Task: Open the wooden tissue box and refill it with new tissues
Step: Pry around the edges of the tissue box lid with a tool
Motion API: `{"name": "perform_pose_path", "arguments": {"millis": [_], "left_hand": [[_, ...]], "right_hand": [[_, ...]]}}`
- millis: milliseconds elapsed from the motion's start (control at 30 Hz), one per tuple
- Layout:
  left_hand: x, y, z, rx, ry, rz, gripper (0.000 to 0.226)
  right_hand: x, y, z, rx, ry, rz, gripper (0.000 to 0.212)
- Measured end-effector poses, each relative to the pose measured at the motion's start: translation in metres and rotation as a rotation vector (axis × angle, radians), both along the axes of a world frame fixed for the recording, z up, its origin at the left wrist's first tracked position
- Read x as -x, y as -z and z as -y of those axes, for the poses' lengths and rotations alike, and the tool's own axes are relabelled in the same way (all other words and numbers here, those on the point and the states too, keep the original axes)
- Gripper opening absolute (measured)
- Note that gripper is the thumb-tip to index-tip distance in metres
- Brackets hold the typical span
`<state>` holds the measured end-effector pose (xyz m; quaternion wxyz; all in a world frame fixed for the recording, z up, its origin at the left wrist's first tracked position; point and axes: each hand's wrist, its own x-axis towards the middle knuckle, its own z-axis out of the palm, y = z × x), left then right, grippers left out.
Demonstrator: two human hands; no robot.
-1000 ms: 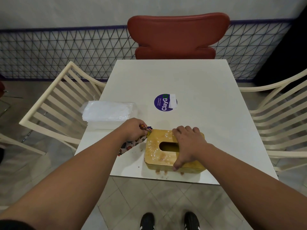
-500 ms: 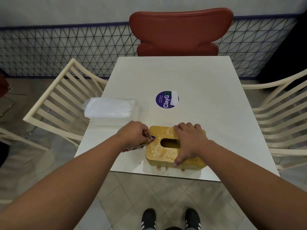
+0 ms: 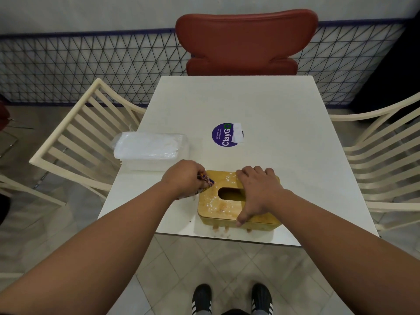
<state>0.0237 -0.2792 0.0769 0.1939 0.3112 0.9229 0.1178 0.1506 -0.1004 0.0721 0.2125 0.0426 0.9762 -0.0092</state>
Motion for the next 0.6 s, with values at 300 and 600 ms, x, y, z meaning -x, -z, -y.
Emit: {"name": "perform_pose_path", "arguments": {"millis": [300, 600], "left_hand": [[-0.001, 0.001, 0.000, 0.064, 0.101, 0.045, 0.021], [-0.001, 0.004, 0.007, -0.169, 0.071, 0.054, 0.010]], "right_hand": [[0.000, 0.000, -0.001, -0.003, -0.004, -0.003, 0.134], [0.000, 0.001, 0.000, -0.006, -0.003, 0.001, 0.133]]}}
